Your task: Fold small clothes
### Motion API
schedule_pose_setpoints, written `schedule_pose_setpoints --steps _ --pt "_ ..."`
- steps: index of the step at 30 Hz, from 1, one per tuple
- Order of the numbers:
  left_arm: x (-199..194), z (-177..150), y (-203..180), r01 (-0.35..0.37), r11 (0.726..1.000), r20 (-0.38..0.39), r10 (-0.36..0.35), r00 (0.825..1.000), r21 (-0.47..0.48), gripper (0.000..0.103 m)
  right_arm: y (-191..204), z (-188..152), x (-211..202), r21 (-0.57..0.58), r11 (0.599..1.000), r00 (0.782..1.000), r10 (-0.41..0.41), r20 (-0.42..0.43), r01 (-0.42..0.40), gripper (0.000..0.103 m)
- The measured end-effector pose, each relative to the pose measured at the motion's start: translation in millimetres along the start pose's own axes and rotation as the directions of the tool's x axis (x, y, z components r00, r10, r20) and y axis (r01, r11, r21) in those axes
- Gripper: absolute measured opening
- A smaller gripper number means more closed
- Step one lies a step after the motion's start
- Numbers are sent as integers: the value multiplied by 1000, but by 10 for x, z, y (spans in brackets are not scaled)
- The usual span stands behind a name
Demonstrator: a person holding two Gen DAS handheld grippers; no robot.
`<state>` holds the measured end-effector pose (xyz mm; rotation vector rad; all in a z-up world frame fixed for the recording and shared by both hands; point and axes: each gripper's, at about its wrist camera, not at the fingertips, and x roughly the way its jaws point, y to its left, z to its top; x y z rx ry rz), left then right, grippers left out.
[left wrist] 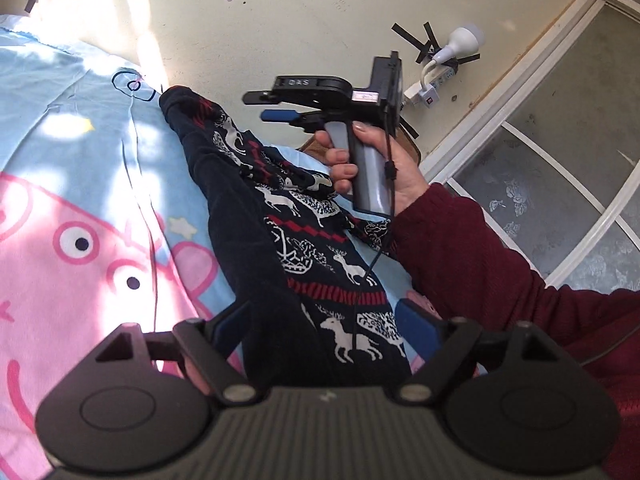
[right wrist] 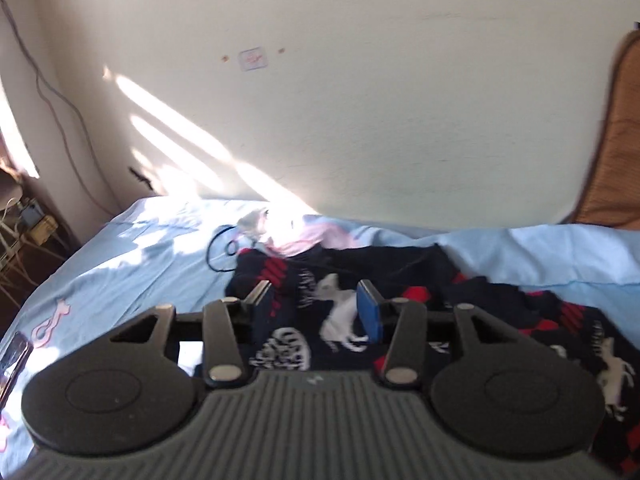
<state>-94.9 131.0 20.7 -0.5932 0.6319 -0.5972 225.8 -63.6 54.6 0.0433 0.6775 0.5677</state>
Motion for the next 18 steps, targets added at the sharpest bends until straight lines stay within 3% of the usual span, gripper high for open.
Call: schedule_pose_setpoints --steps 6,8,9,10,11,12,15,17,18 --pt "319 48 62 12 998 -67 -16 998 -55 86 338 122 670 -19 1000 996 -5 -86 4 53" --pt "476 30 67 8 999 -116 -14 993 -50 74 449 121 790 -13 1000 987 17 -158 -20 59" --pt "546 17 81 4 999 -145 -11 989 -50 48 505 92 834 -28 999 982 17 -190 -23 58" --pt "589 4 115 0 998 -171 -9 985 -56 18 566 37 861 -57 998 976 18 -216 -31 45" --pt "598 -4 163 2 998 -185 -15 983 -70 5 616 -1 888 -84 996 974 2 -225 -21 28" --pt "552 -5 224 13 996 -177 -29 984 -92 4 640 -17 899 -100 995 976 -14 -219 -8 8" --pt "143 31 422 28 990 -65 -37 997 -141 4 544 96 764 4 997 994 71 -87 -71 3" --pt "-155 34 575 -10 984 12 13 1000 -179 4 404 197 686 143 968 979 203 30 -205 3" --pt "-268 21 658 -35 977 33 43 999 -211 4 362 216 698 191 956 975 214 54 -221 3"
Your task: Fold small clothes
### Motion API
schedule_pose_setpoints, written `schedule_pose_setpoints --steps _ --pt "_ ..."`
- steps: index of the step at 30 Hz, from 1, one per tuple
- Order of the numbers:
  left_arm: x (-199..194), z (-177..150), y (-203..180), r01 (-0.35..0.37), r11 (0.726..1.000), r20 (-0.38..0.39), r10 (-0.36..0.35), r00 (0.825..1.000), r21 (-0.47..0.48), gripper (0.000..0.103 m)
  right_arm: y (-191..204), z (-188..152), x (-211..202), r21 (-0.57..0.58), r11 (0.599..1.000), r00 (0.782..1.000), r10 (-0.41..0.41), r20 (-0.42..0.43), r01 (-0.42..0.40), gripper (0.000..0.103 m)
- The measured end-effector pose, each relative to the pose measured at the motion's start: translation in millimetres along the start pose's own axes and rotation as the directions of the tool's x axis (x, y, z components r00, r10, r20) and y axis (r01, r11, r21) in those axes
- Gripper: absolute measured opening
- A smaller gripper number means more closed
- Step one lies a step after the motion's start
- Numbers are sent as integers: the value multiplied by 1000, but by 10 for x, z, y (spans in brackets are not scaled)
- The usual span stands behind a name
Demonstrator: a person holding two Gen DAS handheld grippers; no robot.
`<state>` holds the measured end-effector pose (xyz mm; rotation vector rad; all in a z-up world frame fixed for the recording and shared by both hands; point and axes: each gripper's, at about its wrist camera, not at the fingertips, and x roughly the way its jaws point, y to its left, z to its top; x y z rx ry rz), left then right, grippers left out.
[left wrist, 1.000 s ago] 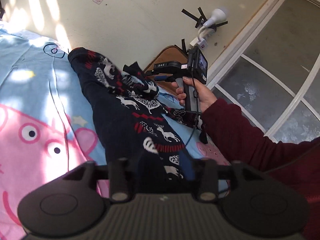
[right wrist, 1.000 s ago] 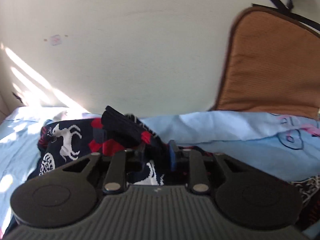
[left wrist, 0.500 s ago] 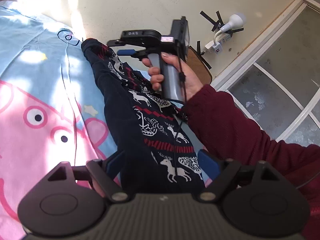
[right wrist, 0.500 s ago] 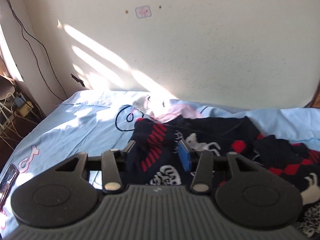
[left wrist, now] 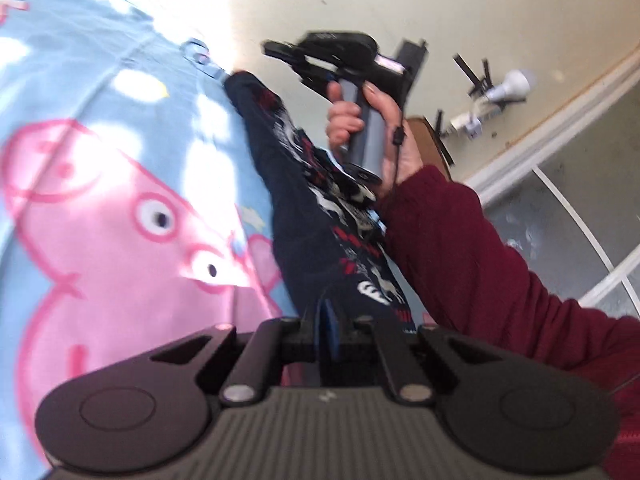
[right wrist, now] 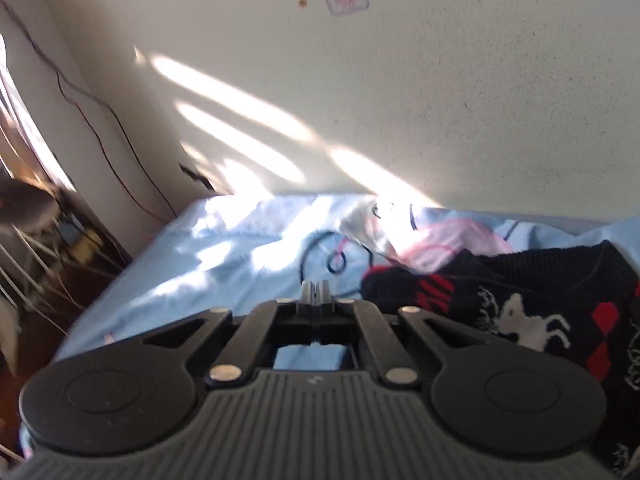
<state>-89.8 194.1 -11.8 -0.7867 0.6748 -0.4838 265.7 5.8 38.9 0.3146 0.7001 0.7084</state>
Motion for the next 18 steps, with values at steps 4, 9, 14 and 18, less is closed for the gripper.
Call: schedule_pose_setpoints --steps 4,9,14,18 --pt "-191 -52 133 -29 998 57 33 998 -63 3 -12 -60 152 -21 996 988 -90 -122 88 8" --pt "-25 -67 -9 7 1000 34 -7 999 -12 70 38 -240 -379 -98 995 978 -50 -204 30 16" --pt "368 -154 -201 27 998 -91 -23 996 50 77 163 -552 -774 -248 967 964 -116 -240 54 50" --pt "556 -258 -421 -45 987 -123 64 990 157 37 229 -724 -523 -321 942 949 -184 -254 97 52"
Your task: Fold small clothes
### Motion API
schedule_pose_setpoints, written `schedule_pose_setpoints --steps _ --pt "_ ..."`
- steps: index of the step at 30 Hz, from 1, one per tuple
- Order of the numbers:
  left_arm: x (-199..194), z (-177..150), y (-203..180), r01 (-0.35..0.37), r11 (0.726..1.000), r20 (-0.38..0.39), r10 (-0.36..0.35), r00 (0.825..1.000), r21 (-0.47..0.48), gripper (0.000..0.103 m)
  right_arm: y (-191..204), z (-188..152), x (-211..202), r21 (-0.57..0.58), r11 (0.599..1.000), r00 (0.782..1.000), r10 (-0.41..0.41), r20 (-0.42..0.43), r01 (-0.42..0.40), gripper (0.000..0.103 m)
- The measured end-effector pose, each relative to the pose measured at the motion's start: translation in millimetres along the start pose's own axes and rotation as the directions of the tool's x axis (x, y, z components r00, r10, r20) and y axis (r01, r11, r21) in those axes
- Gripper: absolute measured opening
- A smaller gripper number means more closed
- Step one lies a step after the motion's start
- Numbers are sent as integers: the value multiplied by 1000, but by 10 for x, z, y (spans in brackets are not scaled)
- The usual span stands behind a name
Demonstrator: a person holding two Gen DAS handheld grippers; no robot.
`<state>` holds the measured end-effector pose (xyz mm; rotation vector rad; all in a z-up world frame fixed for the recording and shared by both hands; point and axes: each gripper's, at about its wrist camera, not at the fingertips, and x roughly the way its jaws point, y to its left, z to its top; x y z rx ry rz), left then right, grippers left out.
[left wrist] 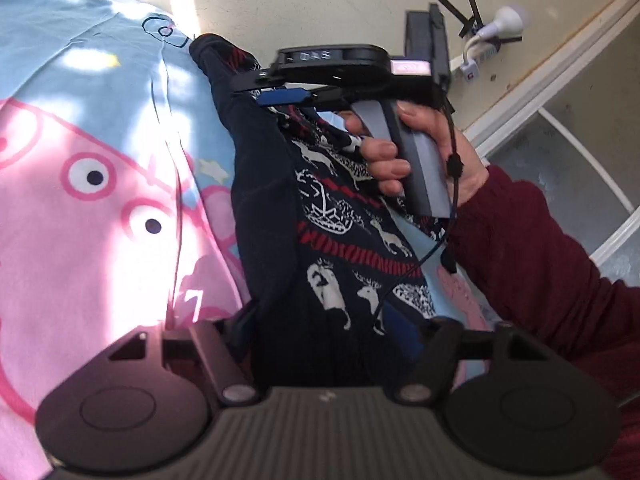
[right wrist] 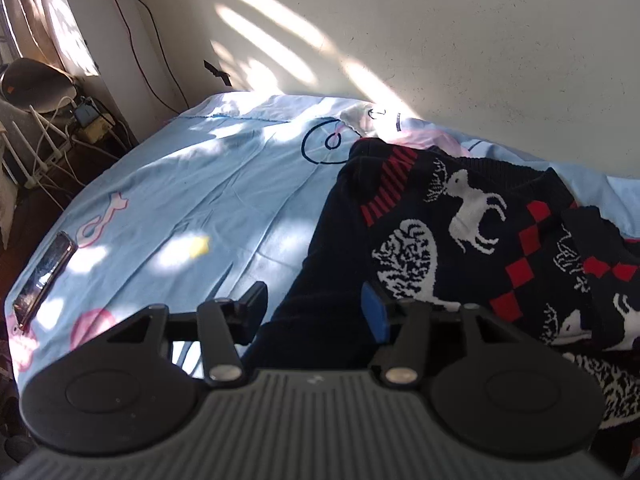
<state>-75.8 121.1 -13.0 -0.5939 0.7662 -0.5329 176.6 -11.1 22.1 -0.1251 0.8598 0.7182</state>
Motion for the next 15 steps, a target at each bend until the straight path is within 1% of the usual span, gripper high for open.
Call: schedule_pose_setpoints --steps 1,2,3,4,5,6,7,8,9,11,12,13,15 --pt "-8 -6 21 -27 1000 -11 27 1000 -1 13 41 -13 105 -6 1000 1000 8 -22 -8 18" --pt "-56 -16 48 -32 999 -9 32 999 -9 14 63 -13 229 2 1000 999 15 -30 -15 10" --pt "-166 -40 98 -17 1000 15 17 1000 -24 13 96 13 241 22 1000 1000 18 -16 -18 9" --pt "-290 -51 109 -1 1000 53 2 999 -31 12 116 54 236 46 998 999 41 -1 -41 8" --pt "-418 -66 123 8 999 90 -5 996 -35 12 125 107 188 74 994 996 76 43 -79 7" --pt "-533 -83 151 21 999 118 -16 993 -44 12 95 154 128 119 975 979 177 103 -189 3" --pt "-610 -89 178 24 998 141 -15 990 -62 12 57 183 89 163 946 954 256 158 -281 3" --pt "-645 -95 217 9 997 148 3 989 -80 11 49 210 54 205 914 925 304 228 -351 3" --pt "-637 -102 256 -8 995 138 22 990 -98 10 64 227 85 226 909 924 294 245 -350 3" --pt "-540 -111 318 -55 989 85 67 994 -137 10 118 223 296 240 931 957 242 162 -276 3" --pt "-513 -133 324 -65 990 64 74 995 -126 10 116 201 348 238 938 965 227 128 -252 3" --pt "-495 -155 299 -68 992 53 74 996 -107 10 87 172 353 237 942 970 217 112 -238 5" --pt "-507 -171 266 -55 996 35 58 998 -77 13 -39 110 205 250 939 969 208 131 -235 8"
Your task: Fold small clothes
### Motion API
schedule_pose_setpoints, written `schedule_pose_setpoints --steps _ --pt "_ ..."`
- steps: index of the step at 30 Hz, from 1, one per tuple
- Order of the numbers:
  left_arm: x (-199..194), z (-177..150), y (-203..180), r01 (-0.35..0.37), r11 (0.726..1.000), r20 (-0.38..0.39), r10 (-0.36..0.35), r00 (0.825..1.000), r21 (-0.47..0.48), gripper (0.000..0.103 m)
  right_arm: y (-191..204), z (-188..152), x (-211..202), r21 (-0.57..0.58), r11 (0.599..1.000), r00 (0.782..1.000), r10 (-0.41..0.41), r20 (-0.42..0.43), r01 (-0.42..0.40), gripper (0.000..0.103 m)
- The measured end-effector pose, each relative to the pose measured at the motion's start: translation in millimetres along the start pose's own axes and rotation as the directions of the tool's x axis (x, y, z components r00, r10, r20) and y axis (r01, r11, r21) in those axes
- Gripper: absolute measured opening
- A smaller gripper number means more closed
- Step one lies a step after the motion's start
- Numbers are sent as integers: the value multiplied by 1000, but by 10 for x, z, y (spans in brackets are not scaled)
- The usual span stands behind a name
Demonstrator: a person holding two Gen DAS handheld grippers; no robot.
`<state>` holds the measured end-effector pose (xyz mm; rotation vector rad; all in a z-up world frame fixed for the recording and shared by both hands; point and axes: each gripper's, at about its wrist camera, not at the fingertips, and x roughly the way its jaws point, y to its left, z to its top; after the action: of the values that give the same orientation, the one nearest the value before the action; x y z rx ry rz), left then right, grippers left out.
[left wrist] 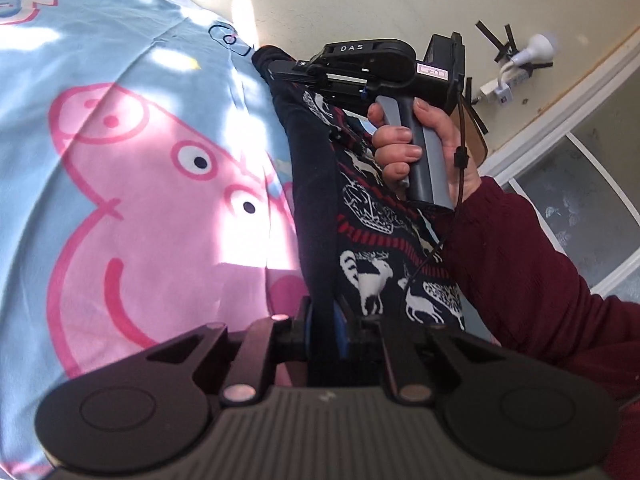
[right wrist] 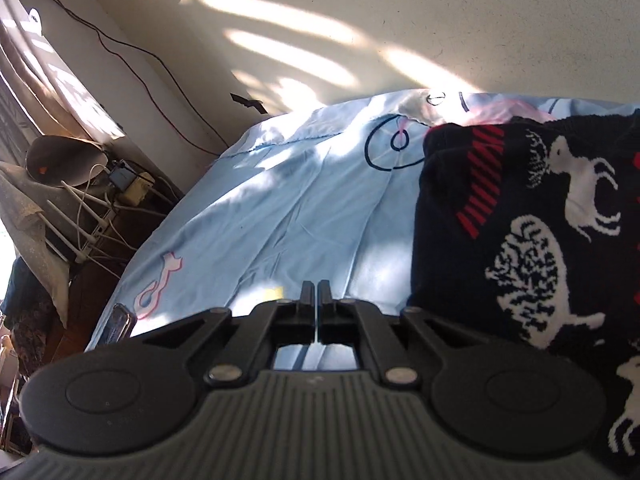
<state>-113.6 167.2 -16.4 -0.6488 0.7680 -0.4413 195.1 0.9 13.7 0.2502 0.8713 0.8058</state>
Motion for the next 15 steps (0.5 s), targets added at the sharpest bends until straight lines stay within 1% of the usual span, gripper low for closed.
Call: schedule_pose_setpoints --steps 2,4,5,6,7,8,9,10,11,12,15 --pt "-74 58 5 15 1000 14 -15 1000 16 16 -182 16 -313 14 999 998 -30 61 29 9" --pt "-164 188 21 16 1000 61 -17 998 19 25 -382 16 -664 19 996 987 -92 134 91 14" --pt "-206 271 35 17 1000 87 -18 996 18 26 -512 17 -861 14 988 970 -155 188 155 16" --pt "-230 364 46 18 1000 108 -19 994 14 28 -620 15 -1022 11 976 949 -213 232 216 25" --pt "-235 463 60 18 1000 123 -19 992 9 28 -728 10 -1166 6 960 922 -272 275 281 38" --pt "-216 575 60 18 1000 134 -19 991 5 28 -810 2 -1270 -2 938 894 -330 304 347 44" --pt "-170 697 40 18 1000 140 -19 990 7 28 -878 -3 -1335 -9 916 870 -378 317 401 53" --pt "-110 813 10 17 1000 145 -18 989 15 28 -956 -5 -1379 -18 895 853 -418 314 445 55" --pt "-34 949 -28 13 999 148 -17 989 29 28 -1062 -13 -1398 -32 880 845 -444 298 474 55" --pt "46 1077 -70 7 999 152 -13 988 39 28 -1114 -14 -1387 -39 875 844 -453 285 483 56" --pt "406 1584 -203 15 998 153 -24 988 60 28 -1249 -9 -1234 -51 872 851 -461 251 488 58"
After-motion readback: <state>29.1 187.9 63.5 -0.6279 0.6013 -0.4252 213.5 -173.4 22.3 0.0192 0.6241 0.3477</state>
